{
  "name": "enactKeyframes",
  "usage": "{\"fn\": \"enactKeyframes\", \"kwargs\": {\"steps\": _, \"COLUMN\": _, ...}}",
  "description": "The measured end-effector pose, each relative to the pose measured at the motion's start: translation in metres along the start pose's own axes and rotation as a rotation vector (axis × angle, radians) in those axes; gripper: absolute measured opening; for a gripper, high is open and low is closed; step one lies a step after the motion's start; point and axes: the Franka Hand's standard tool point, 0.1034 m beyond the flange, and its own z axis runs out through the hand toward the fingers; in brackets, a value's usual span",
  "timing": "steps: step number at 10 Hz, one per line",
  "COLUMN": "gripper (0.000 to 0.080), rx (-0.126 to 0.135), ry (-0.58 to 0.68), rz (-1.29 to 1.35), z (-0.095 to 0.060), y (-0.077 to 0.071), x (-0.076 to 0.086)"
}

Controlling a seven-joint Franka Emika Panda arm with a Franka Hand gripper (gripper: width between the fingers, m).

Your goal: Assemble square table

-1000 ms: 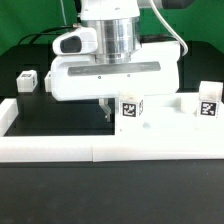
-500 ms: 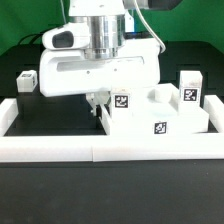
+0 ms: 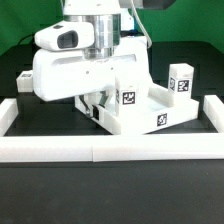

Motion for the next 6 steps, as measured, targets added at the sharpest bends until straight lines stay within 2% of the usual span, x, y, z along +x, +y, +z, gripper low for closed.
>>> {"fn": "enactKeyframes", "kwargs": {"steps": 4, "gripper": 0.0058, "rx": -0.003, "ry": -0.013, "rz": -0.189, "z": 0.000, "y": 0.001, "x": 0.001}}
{"fn": "enactKeyframes", "kwargs": {"steps": 5, "gripper": 0.0058, "rx": 0.007, "ry": -0.011, "rz": -0.242, "z": 0.002, "y": -0.006, "x": 0.019}}
{"fn": "enactKeyframes", "kwargs": {"steps": 6, "gripper": 0.0059, "rx": 0.006, "ry": 0.009, "rz": -0.303, "z": 0.004, "y": -0.016, "x": 0.045}}
